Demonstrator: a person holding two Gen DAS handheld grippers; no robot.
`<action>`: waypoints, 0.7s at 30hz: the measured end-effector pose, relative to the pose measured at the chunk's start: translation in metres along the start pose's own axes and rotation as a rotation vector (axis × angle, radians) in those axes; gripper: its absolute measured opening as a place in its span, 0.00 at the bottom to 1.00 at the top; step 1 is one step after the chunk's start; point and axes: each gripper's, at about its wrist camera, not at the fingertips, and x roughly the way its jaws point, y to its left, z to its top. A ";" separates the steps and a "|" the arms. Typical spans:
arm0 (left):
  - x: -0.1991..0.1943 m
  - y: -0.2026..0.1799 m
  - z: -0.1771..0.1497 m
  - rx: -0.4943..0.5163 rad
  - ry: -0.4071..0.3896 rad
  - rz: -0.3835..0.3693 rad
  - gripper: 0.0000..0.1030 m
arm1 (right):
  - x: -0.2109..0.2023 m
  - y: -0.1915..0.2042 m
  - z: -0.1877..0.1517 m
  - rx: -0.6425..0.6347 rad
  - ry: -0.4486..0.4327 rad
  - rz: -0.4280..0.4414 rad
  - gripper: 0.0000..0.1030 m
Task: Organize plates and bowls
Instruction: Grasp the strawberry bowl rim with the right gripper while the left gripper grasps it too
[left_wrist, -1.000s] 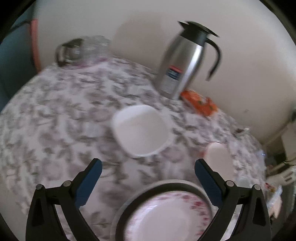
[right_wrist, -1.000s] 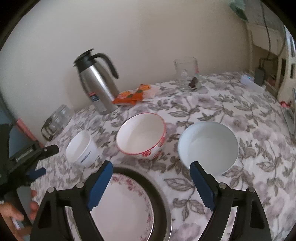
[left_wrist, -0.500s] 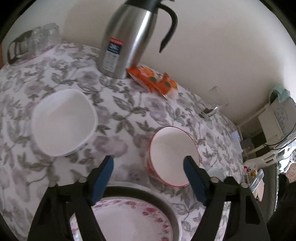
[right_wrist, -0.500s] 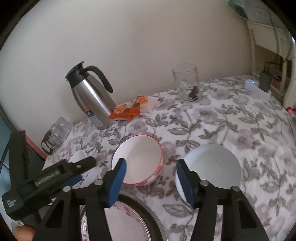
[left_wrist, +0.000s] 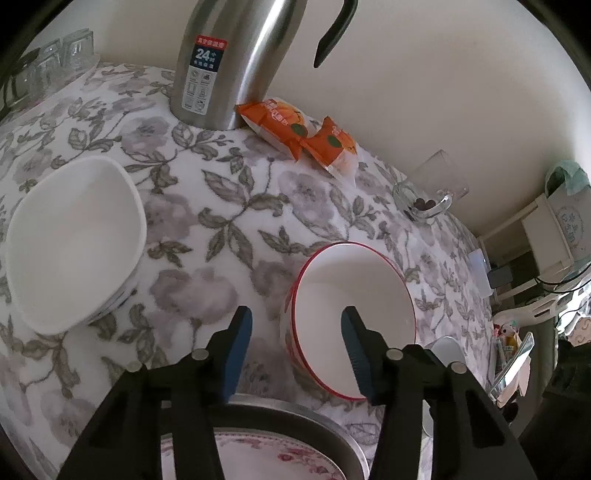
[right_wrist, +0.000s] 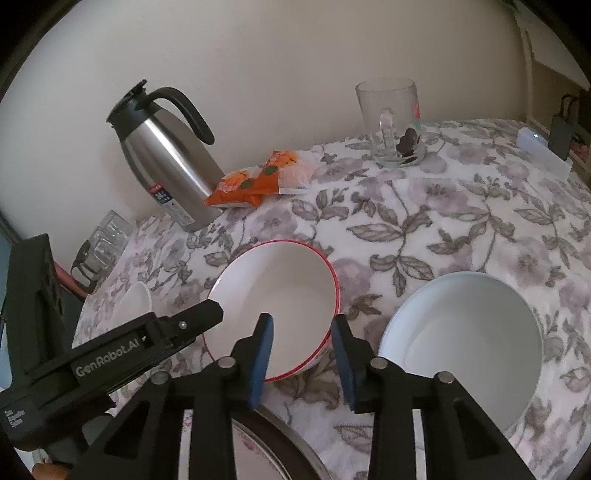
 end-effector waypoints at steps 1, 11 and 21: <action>0.001 0.000 0.000 0.003 -0.001 0.000 0.47 | 0.002 0.000 0.000 -0.007 -0.001 -0.011 0.31; 0.008 0.004 -0.001 0.000 0.000 0.005 0.37 | -0.004 0.005 0.006 -0.055 -0.052 -0.016 0.26; 0.015 0.009 -0.004 -0.025 0.028 0.015 0.37 | 0.005 0.010 0.002 -0.067 -0.030 -0.008 0.26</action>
